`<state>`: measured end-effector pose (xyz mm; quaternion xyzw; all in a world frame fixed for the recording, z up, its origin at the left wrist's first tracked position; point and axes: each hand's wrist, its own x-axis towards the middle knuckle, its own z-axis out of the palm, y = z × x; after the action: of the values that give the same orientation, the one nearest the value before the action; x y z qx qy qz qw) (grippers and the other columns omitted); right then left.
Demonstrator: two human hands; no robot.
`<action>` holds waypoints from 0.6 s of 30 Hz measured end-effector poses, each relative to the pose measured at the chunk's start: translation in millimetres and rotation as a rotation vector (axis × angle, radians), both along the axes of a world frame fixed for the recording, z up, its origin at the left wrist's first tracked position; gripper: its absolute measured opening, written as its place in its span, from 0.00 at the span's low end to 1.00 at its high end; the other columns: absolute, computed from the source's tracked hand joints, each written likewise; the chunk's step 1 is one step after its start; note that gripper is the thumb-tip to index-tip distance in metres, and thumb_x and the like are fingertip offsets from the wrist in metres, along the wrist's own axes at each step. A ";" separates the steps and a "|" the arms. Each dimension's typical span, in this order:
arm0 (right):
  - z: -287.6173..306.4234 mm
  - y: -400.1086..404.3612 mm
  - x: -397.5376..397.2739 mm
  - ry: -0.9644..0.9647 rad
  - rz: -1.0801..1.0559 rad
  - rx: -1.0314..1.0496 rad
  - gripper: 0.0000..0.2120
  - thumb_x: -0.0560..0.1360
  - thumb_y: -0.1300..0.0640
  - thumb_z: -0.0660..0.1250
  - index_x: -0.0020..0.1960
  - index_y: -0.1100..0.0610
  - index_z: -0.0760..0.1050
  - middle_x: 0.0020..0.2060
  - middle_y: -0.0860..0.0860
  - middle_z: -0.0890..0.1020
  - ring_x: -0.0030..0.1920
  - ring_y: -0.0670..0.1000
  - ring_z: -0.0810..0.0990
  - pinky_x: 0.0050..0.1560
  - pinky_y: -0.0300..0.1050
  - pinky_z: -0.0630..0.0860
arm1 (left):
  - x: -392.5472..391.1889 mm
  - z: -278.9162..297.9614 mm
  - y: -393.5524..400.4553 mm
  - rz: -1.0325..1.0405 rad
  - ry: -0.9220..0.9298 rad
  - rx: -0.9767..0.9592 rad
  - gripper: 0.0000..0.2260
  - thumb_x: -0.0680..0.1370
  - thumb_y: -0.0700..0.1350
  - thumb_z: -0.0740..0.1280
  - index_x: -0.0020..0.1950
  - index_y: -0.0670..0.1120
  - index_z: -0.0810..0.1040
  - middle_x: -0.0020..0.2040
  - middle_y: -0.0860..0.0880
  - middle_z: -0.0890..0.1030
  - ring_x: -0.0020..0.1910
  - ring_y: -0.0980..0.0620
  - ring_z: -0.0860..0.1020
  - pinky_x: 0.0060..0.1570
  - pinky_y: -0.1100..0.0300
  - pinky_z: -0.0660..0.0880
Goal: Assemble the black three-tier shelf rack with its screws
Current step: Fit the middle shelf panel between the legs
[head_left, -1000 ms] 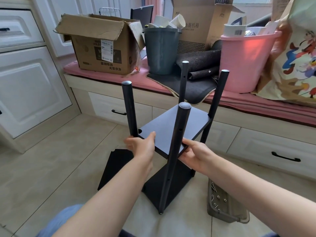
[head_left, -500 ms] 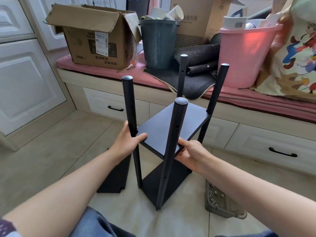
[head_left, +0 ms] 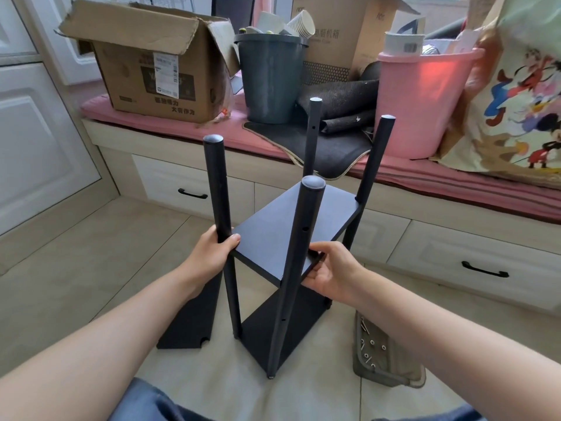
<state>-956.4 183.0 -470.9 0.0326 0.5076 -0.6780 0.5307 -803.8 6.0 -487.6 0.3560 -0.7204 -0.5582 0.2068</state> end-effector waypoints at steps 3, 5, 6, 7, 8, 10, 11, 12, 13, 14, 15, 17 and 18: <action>9.1 0.3 -13.8 0.061 -0.040 0.063 0.17 0.78 0.55 0.67 0.63 0.59 0.71 0.54 0.60 0.83 0.48 0.61 0.86 0.44 0.57 0.84 | 0.3 -0.3 2.1 0.010 0.008 0.000 0.08 0.84 0.46 0.63 0.47 0.57 0.71 0.49 0.56 0.75 0.47 0.62 0.73 0.44 0.68 0.66; 14.3 -0.6 -26.4 0.099 -0.092 0.089 0.17 0.79 0.53 0.66 0.64 0.59 0.70 0.54 0.60 0.82 0.49 0.61 0.84 0.43 0.57 0.82 | 0.3 -1.1 3.0 0.010 0.007 -0.002 0.08 0.84 0.46 0.63 0.47 0.58 0.71 0.48 0.57 0.75 0.46 0.62 0.73 0.43 0.68 0.66; 15.9 -1.5 -31.6 0.124 -0.115 0.105 0.17 0.80 0.53 0.66 0.64 0.58 0.70 0.55 0.60 0.82 0.49 0.60 0.84 0.42 0.57 0.81 | 0.3 -1.4 3.1 0.006 0.002 0.000 0.08 0.84 0.47 0.63 0.47 0.58 0.71 0.48 0.58 0.74 0.46 0.63 0.73 0.43 0.68 0.65; 16.4 -2.9 -35.3 0.154 -0.132 0.122 0.16 0.80 0.53 0.66 0.64 0.58 0.70 0.54 0.60 0.82 0.49 0.60 0.84 0.42 0.57 0.81 | 0.4 -1.1 3.3 0.004 -0.001 0.005 0.08 0.85 0.47 0.63 0.47 0.58 0.71 0.48 0.58 0.74 0.46 0.63 0.73 0.43 0.68 0.65; 16.1 -4.7 -37.5 0.186 -0.143 0.136 0.14 0.81 0.54 0.65 0.64 0.58 0.70 0.54 0.60 0.82 0.50 0.60 0.83 0.43 0.57 0.81 | 0.2 -1.5 2.9 0.002 -0.003 0.012 0.08 0.85 0.47 0.63 0.47 0.58 0.71 0.48 0.58 0.74 0.46 0.63 0.73 0.43 0.68 0.65; 13.6 -8.5 -39.1 0.245 -0.145 0.164 0.10 0.82 0.56 0.63 0.61 0.57 0.70 0.52 0.59 0.82 0.49 0.59 0.83 0.45 0.57 0.81 | -0.1 -1.2 3.1 0.008 -0.005 0.019 0.08 0.85 0.47 0.62 0.48 0.58 0.71 0.49 0.58 0.74 0.47 0.63 0.73 0.43 0.67 0.65; 12.4 -10.0 -39.4 0.269 -0.144 0.176 0.07 0.82 0.56 0.62 0.59 0.57 0.70 0.50 0.58 0.82 0.48 0.58 0.83 0.44 0.57 0.80 | 0.0 -1.1 3.1 0.014 -0.006 0.021 0.07 0.85 0.47 0.62 0.48 0.58 0.71 0.49 0.59 0.75 0.47 0.64 0.73 0.43 0.67 0.65; 11.6 -11.3 -39.5 0.288 -0.145 0.186 0.04 0.83 0.57 0.61 0.56 0.56 0.70 0.49 0.58 0.82 0.47 0.58 0.83 0.43 0.57 0.80 | -0.4 -2.4 2.5 0.017 -0.007 0.023 0.07 0.85 0.48 0.62 0.48 0.58 0.71 0.50 0.59 0.75 0.47 0.64 0.72 0.43 0.68 0.65; 11.1 -12.5 -39.6 0.300 -0.149 0.191 0.02 0.83 0.57 0.60 0.54 0.55 0.70 0.48 0.58 0.82 0.46 0.58 0.83 0.43 0.57 0.80 | -0.5 -2.5 3.0 0.023 -0.006 0.027 0.06 0.85 0.48 0.62 0.49 0.58 0.71 0.50 0.59 0.75 0.48 0.65 0.72 0.43 0.68 0.65; 10.3 -13.2 -39.8 0.309 -0.152 0.195 0.02 0.83 0.57 0.60 0.52 0.55 0.70 0.49 0.58 0.82 0.47 0.58 0.83 0.43 0.58 0.80 | -1.2 -4.1 2.5 0.030 -0.007 0.035 0.05 0.85 0.48 0.62 0.51 0.58 0.72 0.51 0.60 0.75 0.49 0.65 0.72 0.43 0.68 0.65; 9.0 -13.6 -40.0 0.318 -0.155 0.198 0.02 0.83 0.57 0.60 0.52 0.54 0.69 0.49 0.58 0.82 0.47 0.58 0.83 0.42 0.57 0.80 | -1.6 -4.6 2.9 0.037 -0.010 0.040 0.03 0.85 0.48 0.62 0.54 0.57 0.73 0.52 0.60 0.75 0.50 0.65 0.72 0.44 0.68 0.65; 6.5 -13.8 -39.7 0.335 -0.159 0.199 0.03 0.83 0.56 0.60 0.51 0.54 0.69 0.50 0.57 0.81 0.47 0.57 0.83 0.39 0.55 0.80 | -2.6 -6.2 3.7 0.047 -0.011 0.035 0.07 0.85 0.48 0.62 0.62 0.54 0.72 0.53 0.60 0.75 0.51 0.66 0.72 0.44 0.68 0.65; 5.7 -13.6 -39.5 0.337 -0.161 0.194 0.03 0.83 0.56 0.60 0.51 0.55 0.70 0.49 0.57 0.81 0.47 0.57 0.83 0.38 0.55 0.80 | -3.3 -7.2 3.9 0.053 -0.013 0.034 0.08 0.85 0.49 0.62 0.64 0.53 0.71 0.54 0.60 0.74 0.52 0.66 0.72 0.44 0.67 0.65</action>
<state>-995.9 169.4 -465.2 0.0100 0.6478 -0.6621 0.3766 -807.0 9.9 -494.8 0.3821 -0.7025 -0.5622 0.2108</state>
